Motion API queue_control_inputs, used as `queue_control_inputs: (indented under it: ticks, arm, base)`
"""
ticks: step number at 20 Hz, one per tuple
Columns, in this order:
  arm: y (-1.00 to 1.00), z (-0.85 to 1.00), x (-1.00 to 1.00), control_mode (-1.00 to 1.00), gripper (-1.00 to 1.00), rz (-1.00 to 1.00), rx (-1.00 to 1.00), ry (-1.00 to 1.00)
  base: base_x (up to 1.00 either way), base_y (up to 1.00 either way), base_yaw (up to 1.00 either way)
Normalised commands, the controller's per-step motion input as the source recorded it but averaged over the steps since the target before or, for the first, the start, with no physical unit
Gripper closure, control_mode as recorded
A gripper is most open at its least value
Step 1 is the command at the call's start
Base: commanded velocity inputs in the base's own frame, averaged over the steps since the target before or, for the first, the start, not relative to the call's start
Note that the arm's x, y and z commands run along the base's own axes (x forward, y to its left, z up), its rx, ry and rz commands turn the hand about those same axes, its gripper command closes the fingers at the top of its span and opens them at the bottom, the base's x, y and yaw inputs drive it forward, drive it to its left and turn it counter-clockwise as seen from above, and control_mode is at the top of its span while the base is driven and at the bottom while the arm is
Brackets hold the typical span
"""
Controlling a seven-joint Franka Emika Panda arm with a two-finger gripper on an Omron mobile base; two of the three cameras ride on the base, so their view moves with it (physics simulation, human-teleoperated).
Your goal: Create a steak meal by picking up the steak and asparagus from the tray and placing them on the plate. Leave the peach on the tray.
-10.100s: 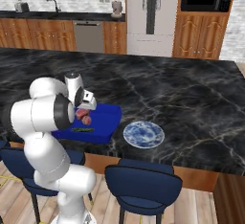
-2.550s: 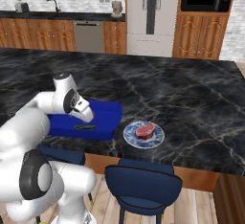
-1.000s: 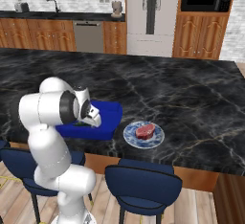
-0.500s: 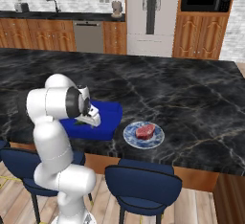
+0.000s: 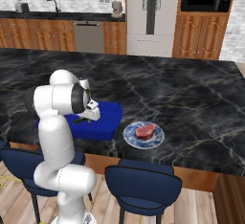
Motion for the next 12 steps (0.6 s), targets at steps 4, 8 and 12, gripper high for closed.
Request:
queue_control_inputs:
  ticks: [4, 8, 12]
  arm:
    - [-0.24, 0.32, -0.38, -1.00, 1.00, -0.04, 0.07, -0.09]
    - [-0.36, 0.75, -0.51, -1.00, 1.00, -0.12, 0.07, -0.09]
    - [-0.60, 0.69, -0.11, -1.00, 1.00, -0.23, 0.03, -0.03]
  base:
    - [0.00, 0.00, 0.00]
    - [0.00, 0.00, 0.00]
    - [0.00, 0.00, 0.00]
